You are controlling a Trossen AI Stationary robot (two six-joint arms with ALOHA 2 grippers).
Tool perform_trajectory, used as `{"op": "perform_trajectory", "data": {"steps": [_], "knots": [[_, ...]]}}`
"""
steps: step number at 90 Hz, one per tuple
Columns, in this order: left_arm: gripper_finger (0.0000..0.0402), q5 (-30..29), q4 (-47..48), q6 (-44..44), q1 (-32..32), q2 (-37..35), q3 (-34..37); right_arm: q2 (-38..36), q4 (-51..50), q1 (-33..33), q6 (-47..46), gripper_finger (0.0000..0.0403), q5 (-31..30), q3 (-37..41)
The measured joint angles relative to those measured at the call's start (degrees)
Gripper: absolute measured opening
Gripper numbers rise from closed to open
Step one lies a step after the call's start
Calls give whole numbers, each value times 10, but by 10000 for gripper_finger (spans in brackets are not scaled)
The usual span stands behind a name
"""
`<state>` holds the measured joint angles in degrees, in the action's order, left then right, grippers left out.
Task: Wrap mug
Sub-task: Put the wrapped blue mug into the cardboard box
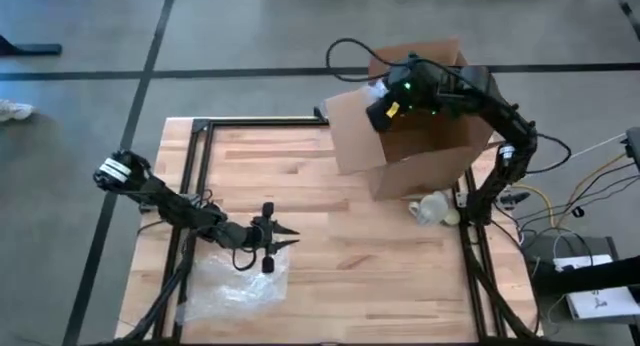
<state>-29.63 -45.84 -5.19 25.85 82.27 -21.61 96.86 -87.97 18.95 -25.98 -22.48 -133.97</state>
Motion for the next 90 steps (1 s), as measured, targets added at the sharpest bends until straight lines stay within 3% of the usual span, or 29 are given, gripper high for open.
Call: {"op": "perform_trajectory", "data": {"steps": [21, 48, 70, 90], "knots": [[75, 0, -24, -4, -10, 28, 0, 15, -19, 82, -6, 18, 39, 27], [75, 0, -27, -6, -10, 27, 0, 14, -19, 120, -37, 18, 108, 165], [75, 0, -26, -4, -10, 27, 0, 15, 4, 44, -25, 18, 191, 281], [75, 0, -26, -3, -10, 27, 0, 12, 31, -82, 38, 18, 202, 272]]}}
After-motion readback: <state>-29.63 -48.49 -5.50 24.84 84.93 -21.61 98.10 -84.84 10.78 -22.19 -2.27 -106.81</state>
